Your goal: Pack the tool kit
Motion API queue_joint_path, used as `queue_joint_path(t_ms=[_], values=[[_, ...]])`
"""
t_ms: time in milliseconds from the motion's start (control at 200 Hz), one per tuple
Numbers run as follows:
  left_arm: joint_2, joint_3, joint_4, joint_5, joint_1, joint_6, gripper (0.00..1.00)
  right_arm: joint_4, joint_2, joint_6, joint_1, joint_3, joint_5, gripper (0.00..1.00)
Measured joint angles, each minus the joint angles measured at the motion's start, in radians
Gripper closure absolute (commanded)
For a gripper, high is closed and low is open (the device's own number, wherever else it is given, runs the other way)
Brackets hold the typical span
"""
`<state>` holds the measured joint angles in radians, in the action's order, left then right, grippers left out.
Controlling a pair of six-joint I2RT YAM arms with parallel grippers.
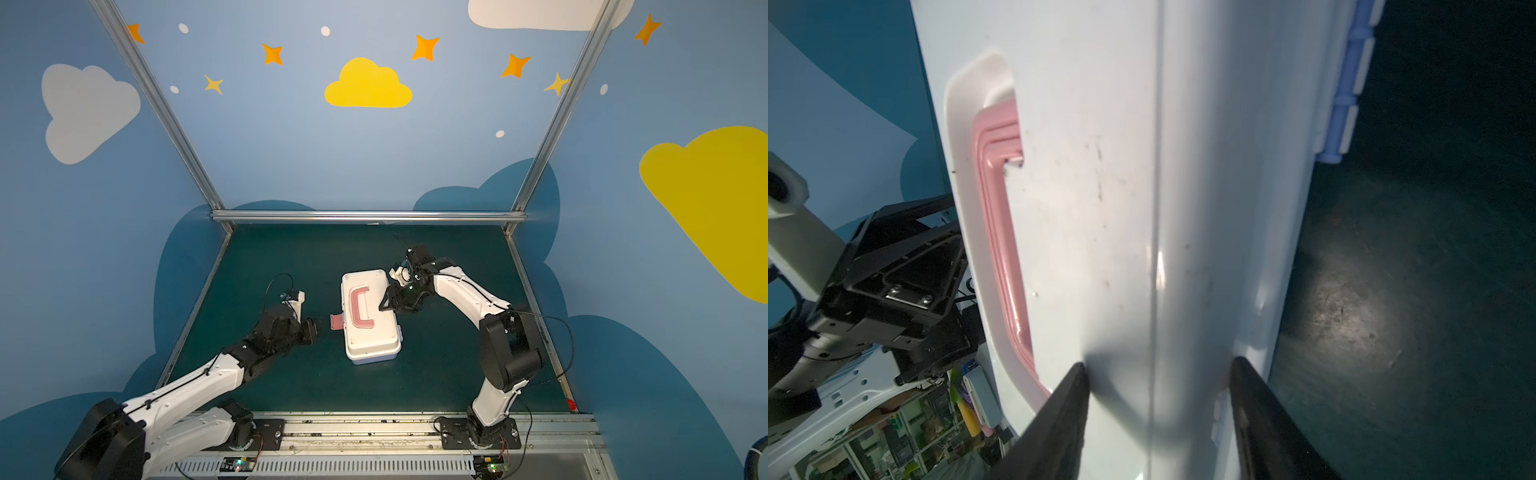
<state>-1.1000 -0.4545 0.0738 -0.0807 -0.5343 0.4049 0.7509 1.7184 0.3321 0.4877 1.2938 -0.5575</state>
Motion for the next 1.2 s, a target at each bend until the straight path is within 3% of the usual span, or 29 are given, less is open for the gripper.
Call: queue_joint_path(t_ms=[411,791,976,1147,1202], values=[[-0.264,-0.05,0.08,-0.111,-0.025,-0.032,0.72,0.003,0.002,0.0,0.0,0.002,0.0,0.47],[-0.433,-0.11,0.138,-0.132,-0.079,-0.038,0.64,0.003,0.002,0.001,0.0,0.003,0.0,0.47],[-0.403,-0.109,0.105,-0.081,-0.079,-0.053,0.45,0.009,0.002,0.0,0.001,0.007,0.004,0.46],[-0.287,-0.054,0.092,-0.006,-0.081,-0.079,0.1,0.01,0.002,0.0,0.004,0.009,0.01,0.47],[-0.268,-0.031,0.094,0.003,-0.083,-0.077,0.04,0.009,0.002,0.0,0.004,0.009,0.01,0.46]])
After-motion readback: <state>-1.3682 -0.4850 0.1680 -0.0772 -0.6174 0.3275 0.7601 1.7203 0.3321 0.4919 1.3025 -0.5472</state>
